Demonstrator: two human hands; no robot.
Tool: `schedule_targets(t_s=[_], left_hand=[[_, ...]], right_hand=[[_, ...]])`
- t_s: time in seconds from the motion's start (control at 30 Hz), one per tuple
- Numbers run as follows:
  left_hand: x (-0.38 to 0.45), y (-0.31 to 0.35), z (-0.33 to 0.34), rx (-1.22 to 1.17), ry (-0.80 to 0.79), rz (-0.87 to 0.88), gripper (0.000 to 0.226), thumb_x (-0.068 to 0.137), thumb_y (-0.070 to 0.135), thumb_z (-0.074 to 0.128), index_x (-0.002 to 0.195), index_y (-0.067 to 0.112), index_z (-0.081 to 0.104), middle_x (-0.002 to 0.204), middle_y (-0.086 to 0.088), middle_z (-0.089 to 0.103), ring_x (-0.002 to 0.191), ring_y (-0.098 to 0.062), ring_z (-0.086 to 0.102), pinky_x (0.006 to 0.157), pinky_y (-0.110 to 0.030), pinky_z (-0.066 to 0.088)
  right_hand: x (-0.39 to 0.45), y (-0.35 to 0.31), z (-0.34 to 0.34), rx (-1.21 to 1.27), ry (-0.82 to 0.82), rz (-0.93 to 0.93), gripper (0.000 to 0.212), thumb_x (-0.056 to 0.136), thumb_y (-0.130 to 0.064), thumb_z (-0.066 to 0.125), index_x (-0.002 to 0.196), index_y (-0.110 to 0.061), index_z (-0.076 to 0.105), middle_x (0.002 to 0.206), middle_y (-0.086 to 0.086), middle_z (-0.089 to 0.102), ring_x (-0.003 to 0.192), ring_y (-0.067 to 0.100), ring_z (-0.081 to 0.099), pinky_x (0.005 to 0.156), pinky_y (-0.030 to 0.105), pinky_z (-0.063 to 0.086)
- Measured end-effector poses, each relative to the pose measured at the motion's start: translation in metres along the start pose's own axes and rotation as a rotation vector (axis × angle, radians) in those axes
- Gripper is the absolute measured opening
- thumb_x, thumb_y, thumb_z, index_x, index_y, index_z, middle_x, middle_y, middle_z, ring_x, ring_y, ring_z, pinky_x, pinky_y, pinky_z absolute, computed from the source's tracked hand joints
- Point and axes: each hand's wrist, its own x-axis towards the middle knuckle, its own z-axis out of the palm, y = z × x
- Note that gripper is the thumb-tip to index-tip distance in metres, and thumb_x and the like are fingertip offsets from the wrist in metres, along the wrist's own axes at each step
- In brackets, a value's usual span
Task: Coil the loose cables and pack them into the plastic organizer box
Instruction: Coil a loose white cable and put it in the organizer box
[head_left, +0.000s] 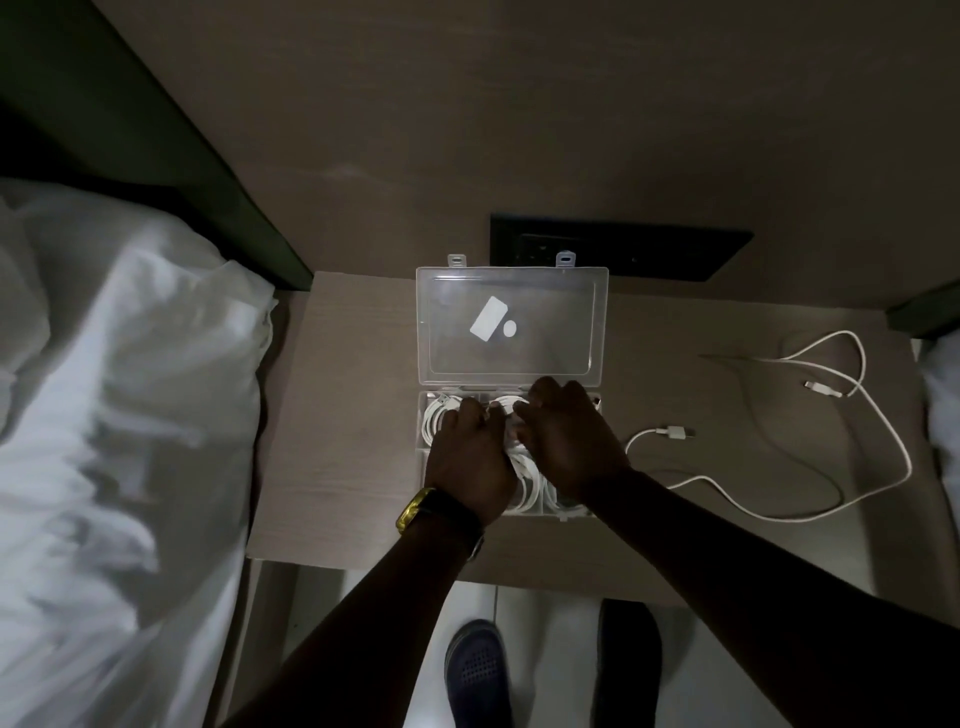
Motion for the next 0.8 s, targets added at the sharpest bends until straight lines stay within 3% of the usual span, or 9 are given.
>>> schedule_targets(t_s=[0.07, 0.2, 0.3, 0.43, 0.57, 0.7, 0.8], left_hand=[[0.002, 0.0, 0.001, 0.04, -0.023, -0.02, 0.06, 0.069, 0.021, 0.03, 0.12, 0.006, 0.059, 0.105, -0.022, 0.057, 0.088, -0.042, 0.054, 0.078, -0.044, 0.046], [0.0, 0.002, 0.001, 0.081, -0.066, -0.015, 0.067, 0.069, 0.02, 0.046, 0.134, 0.003, 0.047, 0.121, -0.022, 0.054, 0.098, -0.043, 0.052, 0.084, -0.045, 0.045], [0.004, 0.002, 0.005, 0.134, -0.07, -0.015, 0.068, 0.065, 0.022, 0.048, 0.13, 0.003, 0.05, 0.123, -0.021, 0.055, 0.099, -0.044, 0.051, 0.084, -0.045, 0.045], [0.012, -0.006, 0.016, 0.227, -0.149, 0.031, 0.072, 0.06, 0.037, 0.029, 0.122, 0.012, 0.055, 0.134, -0.011, 0.054, 0.112, -0.039, 0.05, 0.09, -0.044, 0.042], [0.007, 0.005, 0.006, 0.161, -0.02, 0.112, 0.059, 0.064, 0.027, 0.03, 0.106, 0.005, 0.067, 0.108, -0.019, 0.07, 0.094, -0.042, 0.063, 0.08, -0.048, 0.05], [-0.002, 0.002, 0.002, -0.003, 0.07, 0.003, 0.059, 0.065, 0.009, 0.045, 0.121, 0.001, 0.06, 0.095, -0.025, 0.065, 0.085, -0.045, 0.061, 0.078, -0.047, 0.052], [-0.008, 0.003, -0.001, -0.078, 0.147, -0.015, 0.058, 0.067, -0.004, 0.057, 0.124, 0.001, 0.059, 0.095, -0.022, 0.063, 0.089, -0.042, 0.059, 0.081, -0.046, 0.053]], right_hand=[[-0.013, -0.001, 0.0, -0.06, 0.009, 0.028, 0.017, 0.085, -0.017, 0.055, 0.099, -0.012, 0.062, 0.107, 0.009, 0.057, 0.088, 0.035, 0.053, 0.065, 0.044, 0.052], [-0.011, -0.011, -0.01, -0.072, -0.019, 0.111, 0.01, 0.084, -0.016, 0.059, 0.091, -0.019, 0.065, 0.1, 0.0, 0.062, 0.094, 0.03, 0.059, 0.057, 0.036, 0.05], [-0.006, -0.017, -0.022, -0.036, -0.12, 0.189, 0.018, 0.087, -0.021, 0.051, 0.098, -0.024, 0.066, 0.103, -0.004, 0.067, 0.101, 0.026, 0.064, 0.068, 0.036, 0.053], [0.008, -0.023, -0.032, 0.179, -0.174, 0.396, 0.017, 0.081, -0.023, 0.06, 0.097, -0.023, 0.066, 0.107, 0.002, 0.071, 0.105, 0.028, 0.066, 0.081, 0.036, 0.054], [0.008, -0.022, -0.026, 0.274, -0.134, 0.386, 0.015, 0.081, -0.015, 0.059, 0.093, -0.021, 0.066, 0.101, 0.003, 0.073, 0.1, 0.028, 0.067, 0.079, 0.034, 0.054], [-0.022, 0.0, -0.028, 0.588, 0.068, 0.415, 0.016, 0.082, -0.022, 0.063, 0.095, -0.029, 0.069, 0.097, -0.002, 0.077, 0.09, 0.022, 0.071, 0.078, 0.036, 0.057], [-0.054, 0.035, -0.037, 0.463, 0.149, 0.459, 0.013, 0.083, -0.019, 0.058, 0.088, -0.023, 0.069, 0.089, 0.003, 0.074, 0.085, 0.026, 0.067, 0.072, 0.034, 0.054]])
